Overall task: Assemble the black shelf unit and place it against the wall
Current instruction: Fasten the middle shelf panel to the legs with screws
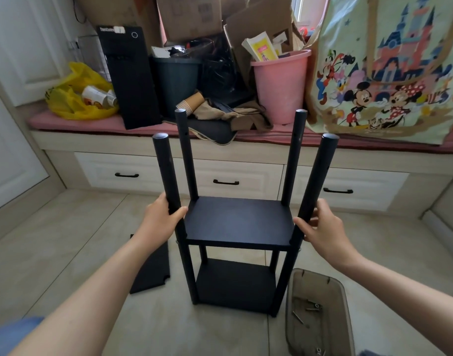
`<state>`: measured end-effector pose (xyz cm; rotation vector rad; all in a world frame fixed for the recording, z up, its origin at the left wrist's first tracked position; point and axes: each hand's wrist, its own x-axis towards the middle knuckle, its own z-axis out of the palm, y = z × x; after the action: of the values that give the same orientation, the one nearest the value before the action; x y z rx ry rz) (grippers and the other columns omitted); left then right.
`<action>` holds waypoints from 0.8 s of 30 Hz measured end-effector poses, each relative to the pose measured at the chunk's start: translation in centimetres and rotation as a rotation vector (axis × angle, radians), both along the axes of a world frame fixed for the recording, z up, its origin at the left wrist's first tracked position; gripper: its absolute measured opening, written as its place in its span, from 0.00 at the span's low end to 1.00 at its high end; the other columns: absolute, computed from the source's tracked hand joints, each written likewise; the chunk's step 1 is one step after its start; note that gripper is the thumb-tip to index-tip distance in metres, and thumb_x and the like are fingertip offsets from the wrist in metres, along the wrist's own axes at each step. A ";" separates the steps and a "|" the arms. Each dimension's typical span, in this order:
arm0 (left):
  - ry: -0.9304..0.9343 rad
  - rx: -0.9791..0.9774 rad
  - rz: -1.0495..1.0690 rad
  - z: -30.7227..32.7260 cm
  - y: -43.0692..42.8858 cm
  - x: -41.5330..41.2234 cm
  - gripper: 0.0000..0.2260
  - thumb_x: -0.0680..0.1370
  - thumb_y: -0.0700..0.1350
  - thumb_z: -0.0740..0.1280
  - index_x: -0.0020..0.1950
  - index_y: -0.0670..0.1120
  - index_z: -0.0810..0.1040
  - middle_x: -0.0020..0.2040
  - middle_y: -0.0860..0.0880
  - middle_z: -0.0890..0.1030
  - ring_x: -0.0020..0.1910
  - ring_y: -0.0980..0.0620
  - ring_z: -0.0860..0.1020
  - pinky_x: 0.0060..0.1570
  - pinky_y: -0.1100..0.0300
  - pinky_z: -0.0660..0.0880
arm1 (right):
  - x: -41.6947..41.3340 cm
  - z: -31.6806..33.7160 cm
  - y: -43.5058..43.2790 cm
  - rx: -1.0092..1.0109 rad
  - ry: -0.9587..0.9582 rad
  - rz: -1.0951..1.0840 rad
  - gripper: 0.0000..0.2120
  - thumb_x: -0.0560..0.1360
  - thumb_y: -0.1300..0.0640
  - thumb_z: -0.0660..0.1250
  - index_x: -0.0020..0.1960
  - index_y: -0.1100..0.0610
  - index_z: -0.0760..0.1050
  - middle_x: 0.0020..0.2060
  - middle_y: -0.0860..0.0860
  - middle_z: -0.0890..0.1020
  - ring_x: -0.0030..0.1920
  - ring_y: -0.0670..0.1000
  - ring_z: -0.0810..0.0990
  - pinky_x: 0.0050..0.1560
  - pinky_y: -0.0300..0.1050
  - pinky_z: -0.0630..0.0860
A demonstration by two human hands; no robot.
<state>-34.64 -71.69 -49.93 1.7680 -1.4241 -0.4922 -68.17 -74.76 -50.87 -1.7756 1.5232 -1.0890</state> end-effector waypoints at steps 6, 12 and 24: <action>0.008 0.004 -0.018 -0.2 1.7 0.5 0.07 0.80 0.45 0.70 0.56 0.49 0.75 0.49 0.52 0.81 0.51 0.50 0.81 0.55 0.48 0.80 | -0.6 -0.1 1.1 0.054 0.042 -0.035 0.16 0.75 0.57 0.72 0.57 0.58 0.70 0.48 0.52 0.80 0.47 0.51 0.81 0.47 0.52 0.82; 0.028 0.005 -0.013 0.0 2.5 0.9 0.08 0.80 0.44 0.70 0.57 0.48 0.76 0.51 0.49 0.81 0.52 0.48 0.82 0.55 0.44 0.81 | 0.0 -0.4 2.3 0.045 0.084 -0.052 0.11 0.77 0.63 0.69 0.56 0.57 0.69 0.44 0.47 0.78 0.44 0.48 0.80 0.48 0.55 0.82; 0.003 -0.099 0.047 -0.7 2.3 1.7 0.08 0.79 0.43 0.71 0.58 0.47 0.78 0.49 0.51 0.81 0.50 0.50 0.81 0.53 0.45 0.81 | 2.4 0.2 -0.1 0.038 0.071 -0.056 0.10 0.78 0.65 0.67 0.58 0.58 0.70 0.47 0.54 0.79 0.49 0.56 0.80 0.51 0.59 0.81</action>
<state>-32.94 -69.37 -50.64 1.7170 -1.3785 -0.3934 -65.76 -74.91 -50.69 -1.7725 1.6346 -1.0264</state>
